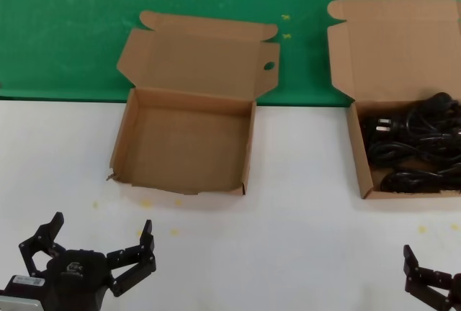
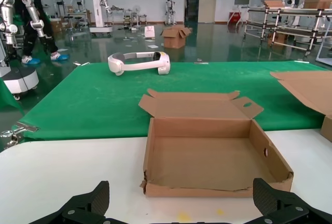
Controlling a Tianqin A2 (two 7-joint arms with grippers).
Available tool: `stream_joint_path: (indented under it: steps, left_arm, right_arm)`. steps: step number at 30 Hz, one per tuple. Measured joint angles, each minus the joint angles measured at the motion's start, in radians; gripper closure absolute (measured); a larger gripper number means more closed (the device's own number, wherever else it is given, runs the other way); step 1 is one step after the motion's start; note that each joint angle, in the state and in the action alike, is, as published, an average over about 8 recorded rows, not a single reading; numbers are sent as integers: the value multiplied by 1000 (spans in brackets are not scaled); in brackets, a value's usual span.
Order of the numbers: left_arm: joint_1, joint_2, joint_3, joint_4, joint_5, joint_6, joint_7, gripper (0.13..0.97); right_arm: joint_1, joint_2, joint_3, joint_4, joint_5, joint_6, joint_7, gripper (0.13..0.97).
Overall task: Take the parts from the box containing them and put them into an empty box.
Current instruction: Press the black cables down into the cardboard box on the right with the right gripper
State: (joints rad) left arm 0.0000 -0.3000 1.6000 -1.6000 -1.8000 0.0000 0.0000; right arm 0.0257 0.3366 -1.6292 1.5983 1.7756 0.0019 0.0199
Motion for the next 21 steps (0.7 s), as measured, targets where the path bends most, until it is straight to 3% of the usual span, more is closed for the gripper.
stream_joint_path:
  steps: [4,15,21]
  left_arm:
    - [0,0,0,0,0,0,0,132]
    - [0,0,0,0,0,0,0,132]
    - [0,0,0,0,0,0,0,132]
  right_arm:
    - [-13,68,-35,22,43,55,-24,129]
    - [-54,335,-154,94,292,251,-160,129]
    - [-44,380,-171,91,341,268,-177,129]
